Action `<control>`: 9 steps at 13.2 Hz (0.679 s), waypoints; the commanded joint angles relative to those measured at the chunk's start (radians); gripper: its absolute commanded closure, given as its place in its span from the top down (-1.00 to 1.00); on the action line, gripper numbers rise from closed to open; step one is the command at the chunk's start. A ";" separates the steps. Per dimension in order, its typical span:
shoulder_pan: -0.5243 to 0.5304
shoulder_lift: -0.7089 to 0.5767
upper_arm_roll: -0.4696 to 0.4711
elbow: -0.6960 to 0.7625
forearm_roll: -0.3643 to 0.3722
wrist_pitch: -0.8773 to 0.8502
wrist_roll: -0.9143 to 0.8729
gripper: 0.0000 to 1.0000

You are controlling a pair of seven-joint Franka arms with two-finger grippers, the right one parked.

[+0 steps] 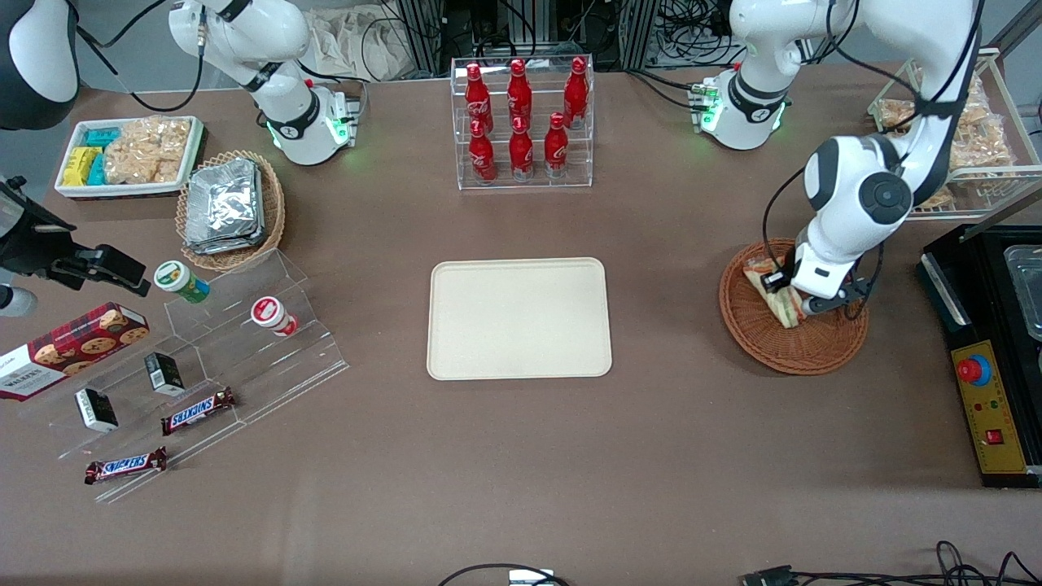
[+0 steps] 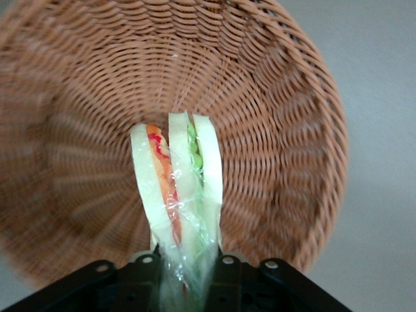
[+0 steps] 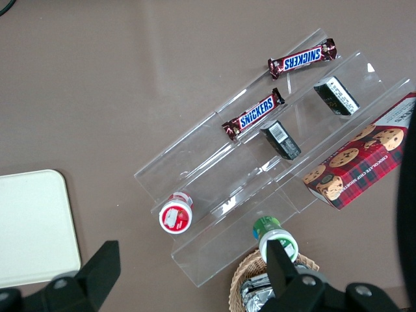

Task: Place sandwich from basket to tray
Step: 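Close the left gripper on the sandwich and lift it from the basket, then carry the held sandwich with the left gripper over the cream tray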

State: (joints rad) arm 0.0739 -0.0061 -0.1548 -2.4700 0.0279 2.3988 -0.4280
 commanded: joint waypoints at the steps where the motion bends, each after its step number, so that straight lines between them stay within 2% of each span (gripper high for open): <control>1: -0.032 -0.219 -0.006 0.034 0.006 -0.249 0.000 -0.83; 3: -0.054 -0.253 -0.008 0.164 0.007 -0.434 0.011 -0.83; 5: -0.071 -0.220 -0.008 0.367 0.007 -0.640 0.026 -0.83; 9: -0.140 -0.109 -0.008 0.682 -0.005 -0.835 0.026 -0.80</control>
State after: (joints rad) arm -0.0323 -0.2341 -0.1666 -1.9652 0.0264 1.6438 -0.4067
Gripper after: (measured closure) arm 0.806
